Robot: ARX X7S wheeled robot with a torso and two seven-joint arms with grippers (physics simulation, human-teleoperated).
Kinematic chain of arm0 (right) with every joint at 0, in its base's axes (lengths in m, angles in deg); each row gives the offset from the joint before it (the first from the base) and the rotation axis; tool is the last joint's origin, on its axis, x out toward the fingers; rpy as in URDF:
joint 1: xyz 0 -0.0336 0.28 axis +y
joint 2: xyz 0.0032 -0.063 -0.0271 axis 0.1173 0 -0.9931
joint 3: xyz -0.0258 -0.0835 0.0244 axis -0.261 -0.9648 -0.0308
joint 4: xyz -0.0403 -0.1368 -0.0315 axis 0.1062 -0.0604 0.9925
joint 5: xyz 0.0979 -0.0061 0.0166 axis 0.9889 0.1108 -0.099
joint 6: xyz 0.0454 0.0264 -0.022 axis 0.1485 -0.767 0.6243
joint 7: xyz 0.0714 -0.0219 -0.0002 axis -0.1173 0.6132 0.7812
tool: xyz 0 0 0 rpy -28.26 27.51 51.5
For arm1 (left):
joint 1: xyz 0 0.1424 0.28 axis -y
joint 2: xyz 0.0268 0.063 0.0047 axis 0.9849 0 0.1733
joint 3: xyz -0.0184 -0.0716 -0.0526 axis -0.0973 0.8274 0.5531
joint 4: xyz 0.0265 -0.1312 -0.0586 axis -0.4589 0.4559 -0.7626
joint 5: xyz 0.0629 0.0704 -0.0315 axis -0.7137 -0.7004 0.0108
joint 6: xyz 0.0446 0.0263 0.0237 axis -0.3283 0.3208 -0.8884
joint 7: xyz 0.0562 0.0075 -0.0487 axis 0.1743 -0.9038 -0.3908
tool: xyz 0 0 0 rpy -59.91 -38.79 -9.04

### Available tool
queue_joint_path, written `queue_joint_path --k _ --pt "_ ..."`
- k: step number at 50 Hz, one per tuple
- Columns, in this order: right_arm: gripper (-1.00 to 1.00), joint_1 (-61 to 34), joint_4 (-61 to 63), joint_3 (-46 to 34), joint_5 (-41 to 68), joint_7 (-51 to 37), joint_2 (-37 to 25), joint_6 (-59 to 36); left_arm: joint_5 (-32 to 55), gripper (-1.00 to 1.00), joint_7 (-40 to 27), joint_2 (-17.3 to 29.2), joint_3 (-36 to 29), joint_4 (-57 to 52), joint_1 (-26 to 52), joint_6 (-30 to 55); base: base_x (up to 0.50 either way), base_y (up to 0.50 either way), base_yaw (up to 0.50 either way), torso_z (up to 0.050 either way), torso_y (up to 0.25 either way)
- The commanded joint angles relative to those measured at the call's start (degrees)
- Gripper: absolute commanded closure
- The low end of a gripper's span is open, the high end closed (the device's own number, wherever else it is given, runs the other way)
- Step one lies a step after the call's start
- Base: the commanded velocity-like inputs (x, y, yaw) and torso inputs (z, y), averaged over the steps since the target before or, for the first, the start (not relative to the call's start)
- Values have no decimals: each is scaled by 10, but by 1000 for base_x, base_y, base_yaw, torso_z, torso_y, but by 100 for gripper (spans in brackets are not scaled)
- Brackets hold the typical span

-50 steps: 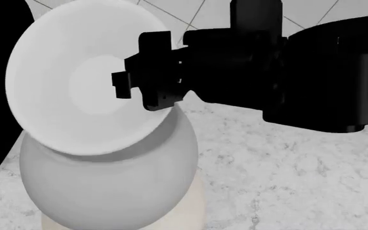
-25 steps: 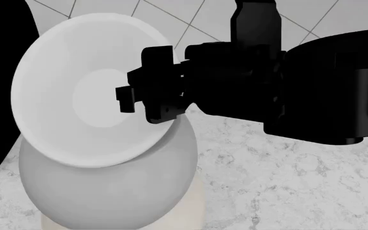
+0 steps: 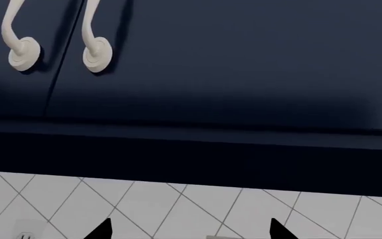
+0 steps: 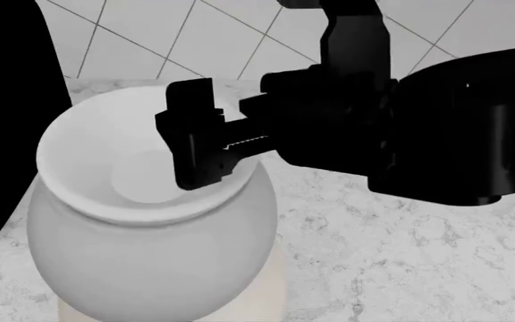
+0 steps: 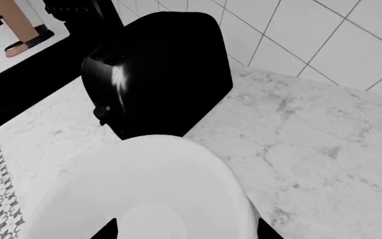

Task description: Stack the bowls from largest to smallest.

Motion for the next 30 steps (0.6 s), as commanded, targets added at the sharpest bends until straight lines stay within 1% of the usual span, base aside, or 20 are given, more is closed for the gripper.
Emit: queue_joint_path --k 1,5,9,11,19,30 --pt "-100 -1 4 6 -22 28 7 -7 -28 -100 6 -5 3 4 4 -3 0 0 0 0 0" --pt "-100 -25 -6 6 -20 29 6 -12 -27 -100 5 -4 3 4 7 -1 0 0 0 0 0" --pt "-100 -82 -23 5 -8 9 -5 -27 -27 -100 5 -3 3 4 9 0 0 0 0 0 0" --pt "-100 -96 -23 1 1 -2 -12 -35 -26 -100 5 -3 2 4 10 0 0 0 0 0 0" --pt "-100 -123 -8 -9 45 -50 -43 -50 -18 -100 1 1 6 -6 13 8 0 0 0 0 0" --pt "-100 -145 27 -1 82 -97 -105 -47 -16 -100 2 6 8 -8 10 9 0 0 0 0 0"
